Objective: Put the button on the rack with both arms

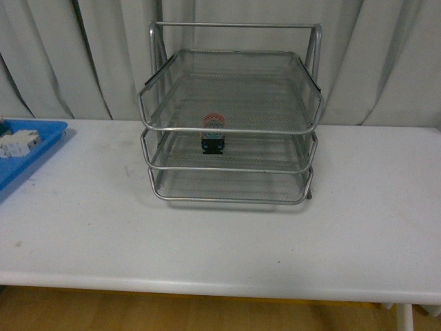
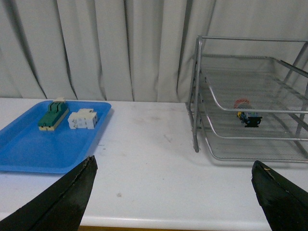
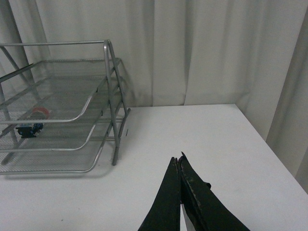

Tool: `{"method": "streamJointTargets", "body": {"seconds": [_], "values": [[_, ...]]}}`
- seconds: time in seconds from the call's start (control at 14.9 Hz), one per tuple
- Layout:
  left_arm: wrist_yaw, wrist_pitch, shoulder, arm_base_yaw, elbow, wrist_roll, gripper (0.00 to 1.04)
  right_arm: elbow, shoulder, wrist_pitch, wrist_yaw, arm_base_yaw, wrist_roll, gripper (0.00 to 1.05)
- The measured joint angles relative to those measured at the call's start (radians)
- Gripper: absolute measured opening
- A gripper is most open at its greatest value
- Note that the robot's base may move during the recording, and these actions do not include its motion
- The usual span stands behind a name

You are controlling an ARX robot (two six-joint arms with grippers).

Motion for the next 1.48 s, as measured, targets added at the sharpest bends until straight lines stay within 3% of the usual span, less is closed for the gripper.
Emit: {"method": "streamJointTargets", "body": {"seconds": [0.27,0.88,1.01,1.14,1.48], "values": [[0.0,0.0,0.0,0.0,0.0,0.0,0.98,0.0,-0.238,-0.227,0.0,0.0,0.0,0.02],[0.0,0.0,0.0,0.0,0.0,0.0,0.98,0.0,-0.399,-0.388,0.0,0.0,0.0,0.02],[-0.002,0.0,0.0,0.0,0.0,0.0,0.98,0.0,-0.547,-0.562,-0.003,0.0,0.0,0.02],[0.0,0.0,0.0,0.0,0.0,0.0,0.98,0.0,-0.563,-0.566,-0.003,0.0,-0.002,0.03],[0.0,0.0,0.0,0.0,0.0,0.0,0.98,0.0,-0.563,-0.56,-0.003,0.0,-0.002,0.57]]}}
